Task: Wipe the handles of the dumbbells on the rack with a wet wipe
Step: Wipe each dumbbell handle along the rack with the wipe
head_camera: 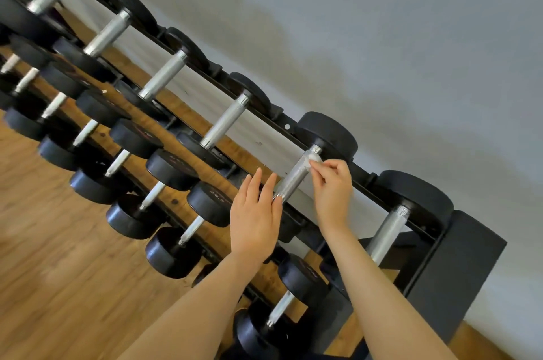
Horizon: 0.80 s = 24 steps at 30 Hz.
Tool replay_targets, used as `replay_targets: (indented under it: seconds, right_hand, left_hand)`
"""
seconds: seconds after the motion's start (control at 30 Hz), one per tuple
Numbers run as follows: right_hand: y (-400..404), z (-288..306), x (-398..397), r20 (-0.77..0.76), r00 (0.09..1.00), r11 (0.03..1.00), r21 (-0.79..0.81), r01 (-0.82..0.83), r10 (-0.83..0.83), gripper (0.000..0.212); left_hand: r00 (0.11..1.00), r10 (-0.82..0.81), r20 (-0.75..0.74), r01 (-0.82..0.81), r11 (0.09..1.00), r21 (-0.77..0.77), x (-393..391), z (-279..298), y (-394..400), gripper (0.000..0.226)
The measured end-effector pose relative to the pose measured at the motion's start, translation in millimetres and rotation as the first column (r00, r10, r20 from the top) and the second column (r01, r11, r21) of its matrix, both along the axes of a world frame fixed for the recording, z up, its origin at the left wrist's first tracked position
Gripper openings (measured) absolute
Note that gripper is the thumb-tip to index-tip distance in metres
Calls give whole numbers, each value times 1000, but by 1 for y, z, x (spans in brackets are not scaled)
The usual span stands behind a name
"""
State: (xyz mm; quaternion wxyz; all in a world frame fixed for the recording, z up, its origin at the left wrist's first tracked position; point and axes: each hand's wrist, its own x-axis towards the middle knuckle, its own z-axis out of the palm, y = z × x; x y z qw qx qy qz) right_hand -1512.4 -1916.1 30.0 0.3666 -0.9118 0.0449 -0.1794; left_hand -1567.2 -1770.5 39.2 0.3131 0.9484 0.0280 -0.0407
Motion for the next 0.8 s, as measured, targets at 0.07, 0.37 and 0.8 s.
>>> replay_targets:
  seconds: [0.07, 0.37, 0.8]
  right_hand:
    - [5, -7, -3, 19, 1000, 997, 80, 21, -23, 18]
    - [12, -11, 12, 102, 988, 953, 291, 81, -115, 20]
    - [23, -19, 13, 154, 969, 894, 434, 109, -192, 20]
  left_hand:
    - [999, -26, -30, 29, 995, 101, 1, 3, 0, 62]
    - [999, -30, -29, 34, 990, 134, -1, 3, 0, 63]
    - [1000, -7, 13, 5, 990, 144, -1, -6, -1, 58]
